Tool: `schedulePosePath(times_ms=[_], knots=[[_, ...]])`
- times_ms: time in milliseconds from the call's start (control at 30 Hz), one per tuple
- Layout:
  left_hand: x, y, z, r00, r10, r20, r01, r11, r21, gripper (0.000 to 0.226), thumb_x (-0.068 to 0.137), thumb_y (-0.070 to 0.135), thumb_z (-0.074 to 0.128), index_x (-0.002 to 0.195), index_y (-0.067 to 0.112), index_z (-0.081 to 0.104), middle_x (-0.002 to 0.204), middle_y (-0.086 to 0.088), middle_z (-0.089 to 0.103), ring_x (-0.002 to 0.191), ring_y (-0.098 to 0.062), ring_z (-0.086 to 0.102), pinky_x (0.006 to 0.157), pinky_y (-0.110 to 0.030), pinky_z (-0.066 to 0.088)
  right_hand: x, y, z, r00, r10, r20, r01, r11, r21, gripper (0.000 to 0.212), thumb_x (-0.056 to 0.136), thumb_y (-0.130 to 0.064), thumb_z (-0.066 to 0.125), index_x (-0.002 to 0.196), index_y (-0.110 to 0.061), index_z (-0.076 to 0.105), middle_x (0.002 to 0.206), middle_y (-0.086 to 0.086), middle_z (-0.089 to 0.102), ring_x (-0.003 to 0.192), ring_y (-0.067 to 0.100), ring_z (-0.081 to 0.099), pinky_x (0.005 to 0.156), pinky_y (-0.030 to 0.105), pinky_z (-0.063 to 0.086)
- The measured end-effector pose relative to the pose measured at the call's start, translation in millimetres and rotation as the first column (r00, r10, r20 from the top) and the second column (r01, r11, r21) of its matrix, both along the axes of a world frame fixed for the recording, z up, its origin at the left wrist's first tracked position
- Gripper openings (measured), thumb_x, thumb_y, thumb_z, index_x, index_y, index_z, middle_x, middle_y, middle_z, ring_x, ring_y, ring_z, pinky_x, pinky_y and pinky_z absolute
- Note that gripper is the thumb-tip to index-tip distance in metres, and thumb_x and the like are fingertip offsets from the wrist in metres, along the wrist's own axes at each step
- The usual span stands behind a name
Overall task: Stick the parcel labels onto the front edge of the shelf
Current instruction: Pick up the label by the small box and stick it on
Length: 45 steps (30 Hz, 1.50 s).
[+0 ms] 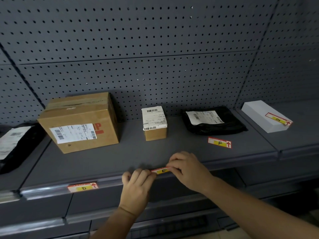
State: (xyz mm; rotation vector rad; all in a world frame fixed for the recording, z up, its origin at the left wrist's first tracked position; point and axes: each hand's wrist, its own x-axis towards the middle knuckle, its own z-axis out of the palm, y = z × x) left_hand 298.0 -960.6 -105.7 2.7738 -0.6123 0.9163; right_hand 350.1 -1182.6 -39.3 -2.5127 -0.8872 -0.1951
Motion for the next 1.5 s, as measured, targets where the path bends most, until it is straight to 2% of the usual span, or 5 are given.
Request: schedulePosePath(times_ms=[333,633,967,1300,1500], knots=[[0,1,0,0.998,-0.016,0.067,0.016,1.0,0.007,0.032,0.073,0.01,0.065,0.102,0.022,0.072,0.127,-0.006,0.049,0.108,-0.028,0.049,0.087,-0.044,0.033,-10,6,-7,0.995,-0.011,0.102,0.009,1.0,0.028,0.017,0.094,-0.027,0.058,0.111,-0.028,0.061,0.093,-0.009,0.064,0.088,0.012,0.051,0.08,0.036,0.04],[1,3,3,0.994,-0.008,0.109,-0.005,0.994,0.109,0.039,0.072,0.014,0.052,0.103,0.024,0.072,0.118,-0.005,0.047,0.102,-0.029,0.046,0.084,-0.044,0.03,-10,-2,-20,0.977,0.02,0.211,-0.014,0.999,-0.03,0.01,0.09,-0.021,0.067,0.098,-0.023,0.072,0.086,-0.006,0.059,0.085,0.014,0.048,0.075,0.034,0.032],[1,5,6,0.998,-0.01,0.063,0.003,0.994,0.113,0.043,0.064,0.012,0.067,0.106,0.024,0.07,0.112,-0.003,0.048,0.099,-0.028,0.046,0.081,-0.044,0.029,-19,6,-20,0.979,-0.048,0.2,0.063,0.996,-0.067,0.015,0.084,-0.015,0.07,0.093,-0.027,0.072,0.085,-0.007,0.06,0.085,0.017,0.051,0.075,0.04,0.028],[1,6,5,1.0,-0.011,-0.015,0.012,0.997,0.07,0.037,0.075,0.015,0.062,0.11,0.025,0.069,0.109,-0.001,0.05,0.097,-0.026,0.047,0.08,-0.043,0.031,-17,3,-24,0.979,-0.024,0.201,0.033,0.999,-0.039,0.021,0.083,-0.015,0.07,0.101,-0.024,0.074,0.085,-0.005,0.056,0.086,0.017,0.047,0.073,0.037,0.025],[1,4,14,0.999,-0.037,-0.037,0.039,0.998,0.044,0.029,0.077,0.024,0.06,0.103,0.025,0.072,0.101,-0.002,0.058,0.093,-0.025,0.049,0.078,-0.041,0.032,-9,-15,-23,0.989,0.04,0.143,-0.044,0.999,0.026,0.022,0.089,-0.021,0.063,0.11,-0.019,0.071,0.092,-0.004,0.059,0.09,0.015,0.048,0.08,0.033,0.037]])
